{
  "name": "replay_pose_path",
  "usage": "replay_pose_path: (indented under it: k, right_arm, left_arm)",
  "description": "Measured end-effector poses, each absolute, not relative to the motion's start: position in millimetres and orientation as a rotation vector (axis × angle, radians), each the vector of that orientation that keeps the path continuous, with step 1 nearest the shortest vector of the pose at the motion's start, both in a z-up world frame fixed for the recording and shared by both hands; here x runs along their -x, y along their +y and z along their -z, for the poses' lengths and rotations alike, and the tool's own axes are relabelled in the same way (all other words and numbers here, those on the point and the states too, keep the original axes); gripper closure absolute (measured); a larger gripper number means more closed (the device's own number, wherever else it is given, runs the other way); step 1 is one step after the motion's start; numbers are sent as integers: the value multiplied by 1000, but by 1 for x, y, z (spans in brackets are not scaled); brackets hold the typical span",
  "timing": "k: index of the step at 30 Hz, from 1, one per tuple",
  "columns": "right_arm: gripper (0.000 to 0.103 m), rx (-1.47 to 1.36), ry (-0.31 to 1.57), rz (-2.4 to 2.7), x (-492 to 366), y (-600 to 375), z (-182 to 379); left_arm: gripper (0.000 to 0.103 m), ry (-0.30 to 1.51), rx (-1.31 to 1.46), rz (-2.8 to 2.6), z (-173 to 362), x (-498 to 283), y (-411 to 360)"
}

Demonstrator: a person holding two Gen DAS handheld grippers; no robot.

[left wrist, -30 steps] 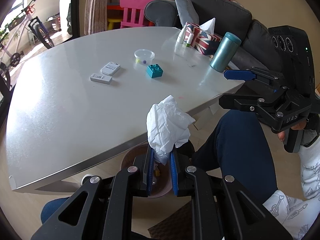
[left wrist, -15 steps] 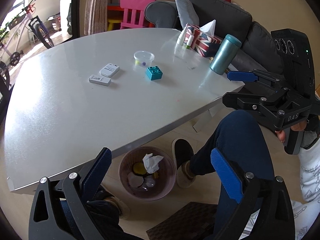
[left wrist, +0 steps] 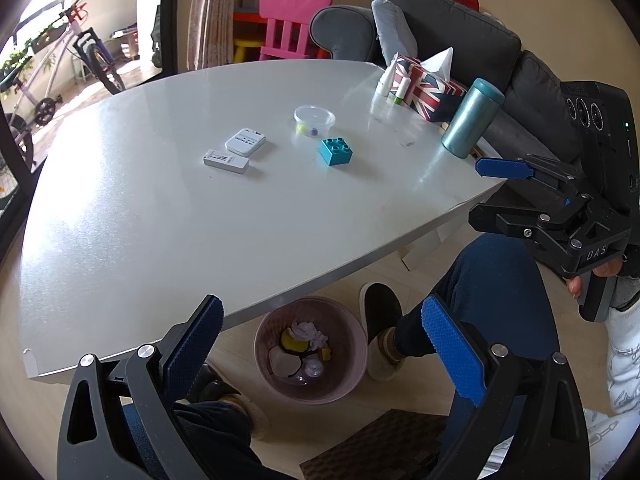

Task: Collect trash
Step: 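Move both grippers back over the table toward the teal brick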

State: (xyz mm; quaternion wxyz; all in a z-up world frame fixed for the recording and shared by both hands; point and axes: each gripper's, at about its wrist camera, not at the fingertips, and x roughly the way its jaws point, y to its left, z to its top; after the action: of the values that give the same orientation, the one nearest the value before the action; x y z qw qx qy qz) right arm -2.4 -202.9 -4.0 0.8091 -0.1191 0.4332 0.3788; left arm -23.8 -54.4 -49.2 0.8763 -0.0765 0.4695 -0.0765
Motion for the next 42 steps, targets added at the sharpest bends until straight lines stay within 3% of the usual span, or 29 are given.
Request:
replay_pose_path:
  k: [18,42]
  right_arm:
    - [5,265,908,-753,-35,-173,2]
    - [4,296,1028,-627,-124,-140,50]
  left_arm:
    - [7,915,147,87,42,-6,-27]
    - [7,924,195,2,54,-74,16]
